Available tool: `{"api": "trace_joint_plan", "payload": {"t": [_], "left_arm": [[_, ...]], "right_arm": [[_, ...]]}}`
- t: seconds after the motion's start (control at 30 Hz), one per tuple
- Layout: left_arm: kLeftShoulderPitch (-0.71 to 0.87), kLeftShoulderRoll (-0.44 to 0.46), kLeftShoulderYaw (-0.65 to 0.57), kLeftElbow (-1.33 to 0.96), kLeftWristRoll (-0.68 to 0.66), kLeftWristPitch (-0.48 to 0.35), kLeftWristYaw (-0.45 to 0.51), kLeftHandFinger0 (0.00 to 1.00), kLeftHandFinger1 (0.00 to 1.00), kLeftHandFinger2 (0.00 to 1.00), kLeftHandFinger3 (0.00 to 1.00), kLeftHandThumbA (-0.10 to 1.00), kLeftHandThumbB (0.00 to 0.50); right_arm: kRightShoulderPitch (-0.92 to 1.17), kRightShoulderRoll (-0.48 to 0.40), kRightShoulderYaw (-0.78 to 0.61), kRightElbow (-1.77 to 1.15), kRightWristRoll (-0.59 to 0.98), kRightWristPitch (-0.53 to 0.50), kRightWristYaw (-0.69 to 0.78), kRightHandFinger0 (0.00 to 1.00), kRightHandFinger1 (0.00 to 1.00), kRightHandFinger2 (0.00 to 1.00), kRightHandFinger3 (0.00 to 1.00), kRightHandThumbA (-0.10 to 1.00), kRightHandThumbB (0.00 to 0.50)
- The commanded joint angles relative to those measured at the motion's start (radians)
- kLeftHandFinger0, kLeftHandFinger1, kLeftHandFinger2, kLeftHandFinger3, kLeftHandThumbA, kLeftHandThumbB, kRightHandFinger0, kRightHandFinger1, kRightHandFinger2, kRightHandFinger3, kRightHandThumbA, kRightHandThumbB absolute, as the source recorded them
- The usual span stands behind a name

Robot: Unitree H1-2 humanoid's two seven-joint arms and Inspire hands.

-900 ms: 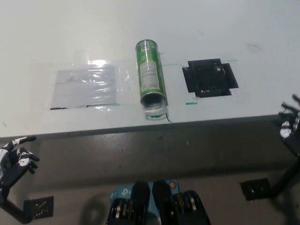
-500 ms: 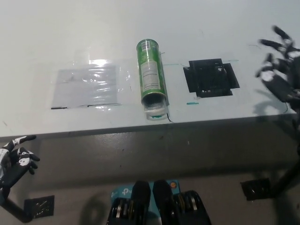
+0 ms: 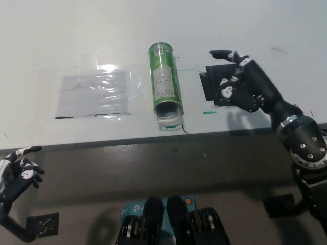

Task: The robot uses its right hand finger to pull out the chips tray kept inside a container in the middle of the desk

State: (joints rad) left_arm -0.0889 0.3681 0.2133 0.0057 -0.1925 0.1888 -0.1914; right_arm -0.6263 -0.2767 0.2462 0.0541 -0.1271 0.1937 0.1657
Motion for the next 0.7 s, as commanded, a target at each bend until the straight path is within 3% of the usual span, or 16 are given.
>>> {"api": "trace_joint_plan", "payload": {"t": [0.0,0.07,0.13,0.53,0.67], "left_arm": [[-0.028,0.031,0.007,-0.025,-0.011,-0.006,-0.012,0.30,0.31,0.35,0.68,-0.09,0.076],[-0.031,0.029,0.008,-0.022,-0.014,-0.011,-0.014,0.30,0.31,0.34,0.68,-0.10,0.073],[-0.031,0.027,0.009,-0.024,-0.017,-0.005,-0.014,0.31,0.31,0.34,0.68,-0.10,0.068],[-0.032,0.028,0.010,-0.022,-0.019,-0.005,-0.020,0.30,0.30,0.33,0.67,-0.08,0.074],[-0.037,0.034,0.016,-0.021,-0.022,-0.009,-0.023,0.29,0.29,0.33,0.68,-0.09,0.069]], "right_arm": [[-0.078,-0.027,0.031,0.019,-0.066,-0.087,0.044,0.13,0.02,0.87,0.86,-0.10,0.292],[-0.090,-0.030,0.049,0.042,-0.072,-0.103,0.060,0.14,0.06,0.86,0.87,-0.10,0.287],[-0.102,-0.029,0.068,0.066,-0.080,-0.124,0.073,0.03,0.03,0.84,0.87,-0.10,0.275],[-0.138,-0.015,0.152,0.185,-0.121,-0.240,0.143,0.09,0.05,0.80,0.83,-0.10,0.248],[-0.146,-0.009,0.188,0.225,-0.167,-0.282,0.142,0.00,0.00,0.83,0.82,-0.10,0.234]]}}
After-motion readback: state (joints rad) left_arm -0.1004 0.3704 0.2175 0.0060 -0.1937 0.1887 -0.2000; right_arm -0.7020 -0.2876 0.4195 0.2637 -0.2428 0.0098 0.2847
